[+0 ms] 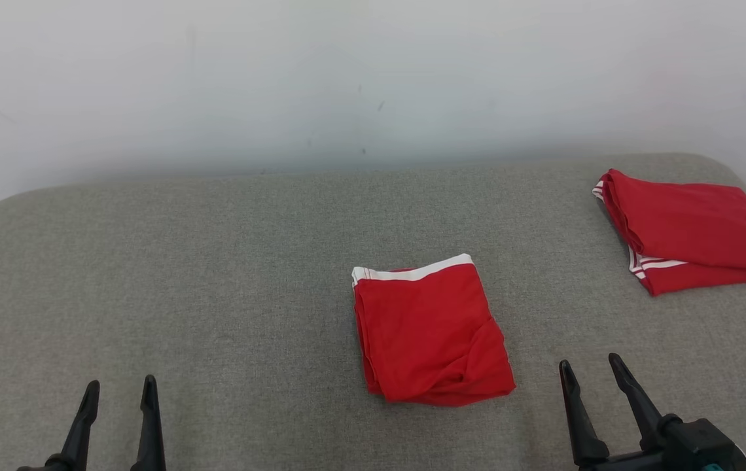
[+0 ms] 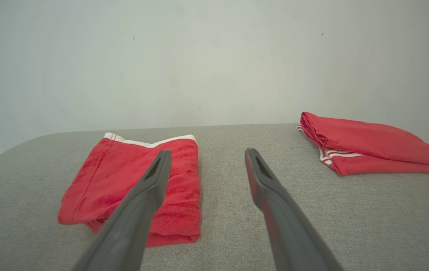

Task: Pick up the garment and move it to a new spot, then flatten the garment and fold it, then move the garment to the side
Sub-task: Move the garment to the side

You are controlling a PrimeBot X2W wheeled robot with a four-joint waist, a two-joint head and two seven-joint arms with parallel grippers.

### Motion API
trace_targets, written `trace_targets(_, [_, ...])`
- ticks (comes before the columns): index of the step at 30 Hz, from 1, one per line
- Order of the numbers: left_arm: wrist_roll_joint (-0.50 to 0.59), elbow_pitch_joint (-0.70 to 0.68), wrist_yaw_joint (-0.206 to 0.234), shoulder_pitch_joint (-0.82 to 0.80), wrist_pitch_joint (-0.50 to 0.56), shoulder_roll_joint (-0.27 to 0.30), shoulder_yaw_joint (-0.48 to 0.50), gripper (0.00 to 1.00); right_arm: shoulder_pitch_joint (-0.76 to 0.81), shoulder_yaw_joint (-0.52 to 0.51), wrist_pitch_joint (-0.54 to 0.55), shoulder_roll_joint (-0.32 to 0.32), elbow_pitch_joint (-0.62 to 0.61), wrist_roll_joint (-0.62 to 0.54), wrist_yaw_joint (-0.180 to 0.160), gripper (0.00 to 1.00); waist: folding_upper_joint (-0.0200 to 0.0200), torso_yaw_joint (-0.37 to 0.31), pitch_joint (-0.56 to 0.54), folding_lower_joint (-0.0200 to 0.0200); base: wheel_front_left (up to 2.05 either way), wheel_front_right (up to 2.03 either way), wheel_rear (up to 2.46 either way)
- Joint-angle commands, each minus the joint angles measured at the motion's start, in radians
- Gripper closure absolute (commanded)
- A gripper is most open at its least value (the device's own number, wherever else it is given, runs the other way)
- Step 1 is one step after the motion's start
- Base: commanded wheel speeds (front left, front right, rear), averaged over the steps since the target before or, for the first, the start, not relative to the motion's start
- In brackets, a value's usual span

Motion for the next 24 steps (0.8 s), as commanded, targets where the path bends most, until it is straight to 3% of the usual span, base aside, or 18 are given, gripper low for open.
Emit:
trace_targets(1, [0.001,-0.004,-0.004,0.016,0.001,0.004,0.001,0.00,0.012,-0.003,0.001,0.002,-0.003,-0.006,0.003,0.00,0.0000,0.000,0.000,0.0000,0.00,0.00,0.00])
trace_targets(17, [-0.008,-0.002,-0.005,0.018,0.001,0.007,0.003,0.00,0.010,-0.008,0.009,0.011,0.009,-0.009,0.003,0.00,0.0000,-0.004,-0.006,0.0000,0.00,0.00,0.00])
trace_targets(24, [-0.005,0.007,-0.005,0.005,0.001,0.005,-0.001,0.00,-0.063,0.016,0.038,-0.001,0.039,0.009,0.003,0.00,0.0000,0.005,-0.003,0.0000,0.00,0.00,0.00])
